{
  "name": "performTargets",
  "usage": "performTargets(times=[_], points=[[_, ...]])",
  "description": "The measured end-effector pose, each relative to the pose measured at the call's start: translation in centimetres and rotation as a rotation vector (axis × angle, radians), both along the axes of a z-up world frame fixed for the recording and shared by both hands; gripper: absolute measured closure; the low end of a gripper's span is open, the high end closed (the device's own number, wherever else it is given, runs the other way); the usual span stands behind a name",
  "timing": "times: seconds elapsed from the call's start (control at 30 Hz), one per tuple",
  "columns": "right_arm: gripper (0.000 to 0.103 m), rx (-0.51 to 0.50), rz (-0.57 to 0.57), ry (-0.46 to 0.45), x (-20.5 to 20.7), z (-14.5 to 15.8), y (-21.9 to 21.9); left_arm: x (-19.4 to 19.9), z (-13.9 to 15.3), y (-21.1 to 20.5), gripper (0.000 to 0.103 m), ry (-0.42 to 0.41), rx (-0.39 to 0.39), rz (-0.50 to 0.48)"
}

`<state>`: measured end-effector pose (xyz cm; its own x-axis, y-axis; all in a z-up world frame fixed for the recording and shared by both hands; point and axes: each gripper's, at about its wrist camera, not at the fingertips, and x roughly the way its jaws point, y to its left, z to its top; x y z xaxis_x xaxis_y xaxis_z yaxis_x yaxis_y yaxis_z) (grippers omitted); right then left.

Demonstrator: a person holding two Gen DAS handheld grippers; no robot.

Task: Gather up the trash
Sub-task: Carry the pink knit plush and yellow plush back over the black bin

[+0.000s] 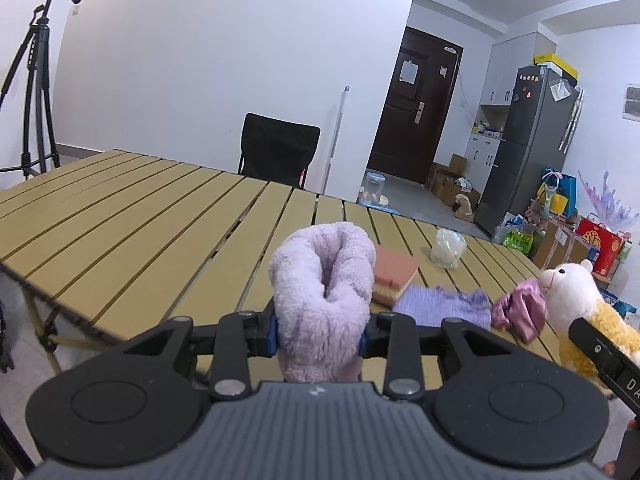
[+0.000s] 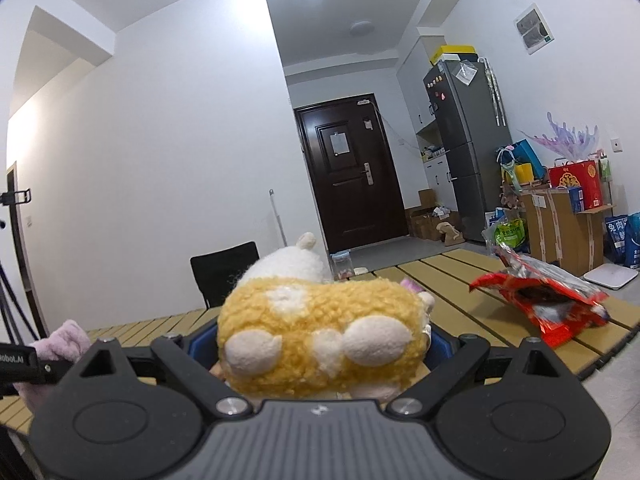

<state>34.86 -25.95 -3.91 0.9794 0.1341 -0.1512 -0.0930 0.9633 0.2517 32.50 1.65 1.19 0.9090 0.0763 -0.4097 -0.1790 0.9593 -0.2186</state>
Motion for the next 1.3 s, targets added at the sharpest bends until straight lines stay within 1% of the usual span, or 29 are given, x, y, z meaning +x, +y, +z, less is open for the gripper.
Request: performTargets(times=[0.17,0.3,0.43,0.63,0.87,1.07,1.2,1.3], points=[[0.008,-0.017,0.015,0.015,-4.2,-0.7,-0.3,-4.4,-0.1,0.0,0.069,-0.011,0.023,-0.012],[0.008,-0.037,0.028,0.04,-7.0,-1.4,-0.3,-7.0,-0.6,0.1,0.069,0.005,0.042,-0.016],[0.008,-0.056,0.041,0.068,-9.5,-2.3,-0.4,-8.9,-1.8,0.1,0.069,0.048,0.064,-0.02],[0.008,-0.088,0.064,0.106,-12.3,-3.5,0.1,-11.0,-4.6,0.6,0.069,0.135,0.09,-0.015],[0.008,-0.12,0.094,0.149,-14.6,-4.5,1.2,-13.0,-6.8,0.9,0.069,0.199,0.11,-0.009],[0.008,-0.132,0.128,0.226,-16.2,-6.2,2.0,-14.3,-8.3,1.0,0.069,0.244,0.131,-0.01],[0.008,-0.151,0.138,0.258,-16.6,-6.9,2.2,-14.7,-9.2,1.5,0.069,0.276,0.133,-0.009],[0.008,-0.143,0.141,0.289,-16.5,-7.4,1.8,-14.8,-9.6,1.8,0.069,0.296,0.136,-0.005]])
